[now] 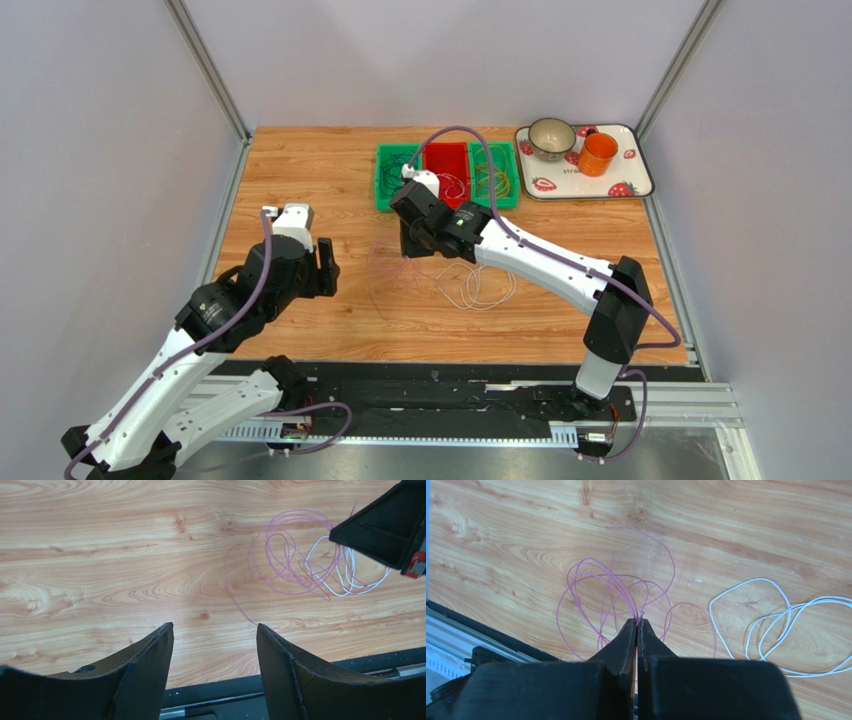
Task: Untangle the cables
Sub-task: Pick up the cable at the center of the board, then place the cable in the bin.
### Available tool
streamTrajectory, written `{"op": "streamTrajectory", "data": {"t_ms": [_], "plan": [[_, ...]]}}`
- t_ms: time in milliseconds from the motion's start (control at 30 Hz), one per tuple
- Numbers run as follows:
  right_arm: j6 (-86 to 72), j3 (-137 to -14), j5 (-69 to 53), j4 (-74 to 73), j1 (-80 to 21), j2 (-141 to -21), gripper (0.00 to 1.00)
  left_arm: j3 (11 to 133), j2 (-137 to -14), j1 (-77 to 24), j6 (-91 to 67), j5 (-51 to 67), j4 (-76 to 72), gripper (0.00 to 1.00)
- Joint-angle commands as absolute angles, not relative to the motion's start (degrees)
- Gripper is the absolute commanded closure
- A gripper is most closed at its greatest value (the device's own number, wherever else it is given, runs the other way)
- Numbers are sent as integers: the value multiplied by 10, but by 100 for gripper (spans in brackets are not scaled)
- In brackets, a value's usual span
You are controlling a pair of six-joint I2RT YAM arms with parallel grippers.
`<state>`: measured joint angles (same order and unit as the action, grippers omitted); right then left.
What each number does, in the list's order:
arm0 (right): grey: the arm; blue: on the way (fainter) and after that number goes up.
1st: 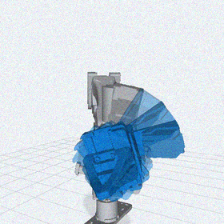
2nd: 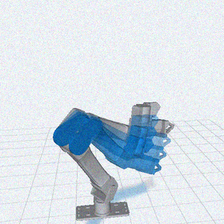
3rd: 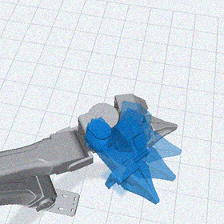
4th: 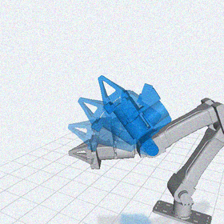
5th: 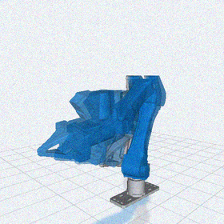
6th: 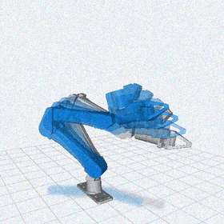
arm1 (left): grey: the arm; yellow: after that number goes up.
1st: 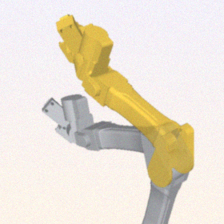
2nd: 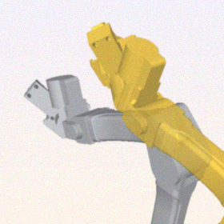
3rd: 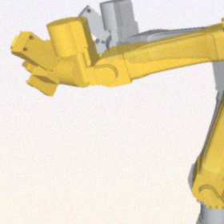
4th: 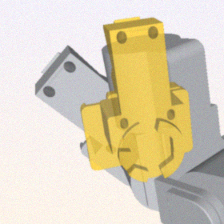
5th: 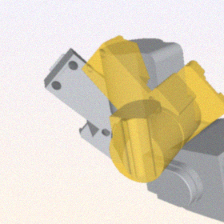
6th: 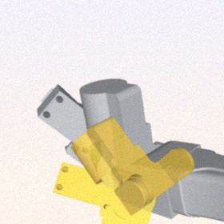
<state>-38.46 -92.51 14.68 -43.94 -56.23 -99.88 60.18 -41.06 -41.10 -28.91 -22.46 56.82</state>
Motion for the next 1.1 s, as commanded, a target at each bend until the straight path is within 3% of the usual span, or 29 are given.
{"op": "streamTrajectory", "data": {"t_ms": [0,1067], "plan": [[-353,-975,170,-449,-540,-972,100,601,-393,-407,-272,-244,562,29],[-262,-1335,189,-480,-350,-1051,100,595,-386,-388,-268,-235,553,31]]}}
